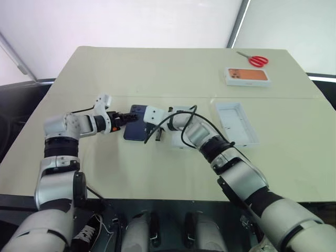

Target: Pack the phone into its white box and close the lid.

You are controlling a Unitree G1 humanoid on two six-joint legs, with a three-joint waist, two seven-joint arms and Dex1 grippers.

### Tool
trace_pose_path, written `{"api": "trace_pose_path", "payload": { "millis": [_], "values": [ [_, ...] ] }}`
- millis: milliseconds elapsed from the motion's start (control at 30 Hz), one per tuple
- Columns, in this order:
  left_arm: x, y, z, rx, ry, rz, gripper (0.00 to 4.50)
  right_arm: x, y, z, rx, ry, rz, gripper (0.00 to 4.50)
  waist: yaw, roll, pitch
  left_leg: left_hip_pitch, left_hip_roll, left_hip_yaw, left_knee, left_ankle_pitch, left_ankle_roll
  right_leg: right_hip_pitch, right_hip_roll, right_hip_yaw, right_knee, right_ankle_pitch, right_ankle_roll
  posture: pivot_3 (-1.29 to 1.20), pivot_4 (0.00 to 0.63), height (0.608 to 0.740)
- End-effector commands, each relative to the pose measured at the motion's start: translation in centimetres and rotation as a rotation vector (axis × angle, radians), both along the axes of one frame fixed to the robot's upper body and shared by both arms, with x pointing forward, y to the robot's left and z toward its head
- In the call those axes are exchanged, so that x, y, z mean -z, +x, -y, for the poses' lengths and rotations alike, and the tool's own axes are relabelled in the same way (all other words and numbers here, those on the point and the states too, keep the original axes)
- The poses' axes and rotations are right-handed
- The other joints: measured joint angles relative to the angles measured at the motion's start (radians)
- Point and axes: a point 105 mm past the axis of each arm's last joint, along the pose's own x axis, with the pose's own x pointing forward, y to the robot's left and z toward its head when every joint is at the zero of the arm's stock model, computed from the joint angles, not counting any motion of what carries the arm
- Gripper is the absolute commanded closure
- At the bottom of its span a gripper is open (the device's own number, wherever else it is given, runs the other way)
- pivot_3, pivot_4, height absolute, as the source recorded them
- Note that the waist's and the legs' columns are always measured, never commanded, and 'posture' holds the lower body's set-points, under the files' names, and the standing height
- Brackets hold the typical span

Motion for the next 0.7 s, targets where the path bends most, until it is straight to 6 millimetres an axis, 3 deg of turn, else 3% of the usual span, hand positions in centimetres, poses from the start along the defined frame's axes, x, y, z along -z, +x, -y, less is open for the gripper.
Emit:
{"api": "trace_pose_path", "payload": {
  "millis": [33, 133, 300, 400, 533, 700],
  "values": [
    [3.8, -1.8, 2.8, 0.063, -0.067, -0.196, 0.0, -1.1, -0.1, -0.8, -0.021, 0.034, 0.034, 4.46, 0.0, 0.0, 0.0, 0.0, 0.0, 0.0, 0.0, 0.0, 0.0, 0.0, 0.0, 0.0, 0.0, 0.0, 0.0, 0.0, 0.15, 0.738],
    [3.3, -1.7, 3.5, 0.076, -0.083, -0.189, 0.0, -1.1, 0.0, -0.7, -0.016, 0.036, 0.037, 4.46, 0.0, 0.0, 0.0, 0.0, 0.0, 0.0, 0.0, 0.0, 0.0, 0.0, 0.0, 0.0, 0.0, 0.0, 0.0, 0.0, 0.15, 0.738],
    [3.2, -1.3, 2.4, 0.033, -0.073, -0.175, 0.0, -0.9, 0.0, -0.5, -0.014, 0.03, 0.039, 4.46, -0.001, 0.0, 0.0, 0.0, 0.0, 0.0, 0.0, 0.0, 0.0, 0.0, 0.0, 0.0, 0.0, 0.0, 0.0, 0.0, 0.15, 0.738],
    [3.2, -1.5, 1.8, 0.024, -0.077, -0.173, 0.85, -0.9, 0.0, -0.5, -0.016, 0.028, 0.045, 4.5, -0.005, 0.0, 0.0, 0.0, 0.0, 0.0, 0.0, 0.0, 0.0, 0.0, 0.0, 0.0, 0.0, 0.0, 0.0, 0.0, 0.15, 0.738],
    [3.3, -1.6, 1.4, 0.018, -0.084, -0.167, 2.84, -0.9, 0.0, -0.4, -0.018, 0.026, 0.052, 4.5, -0.007, 0.0, 0.0, 0.0, 0.0, 0.0, -0.001, 0.0, 0.0, -0.001, 0.0, 0.0, 0.0, 0.0, 0.0, 0.0, 0.15, 0.738],
    [3.5, -1.9, 1.2, 0.012, -0.097, -0.179, 2.84, -0.7, 0.0, -0.4, -0.016, 0.03, 0.051, 4.5, -0.008, 0.0, 0.0, 0.0, 0.0, 0.0, -0.001, 0.0, 0.0, -0.001, 0.0, 0.0, 0.0, 0.0, 0.0, 0.0, 0.15, 0.738]
  ]
}}
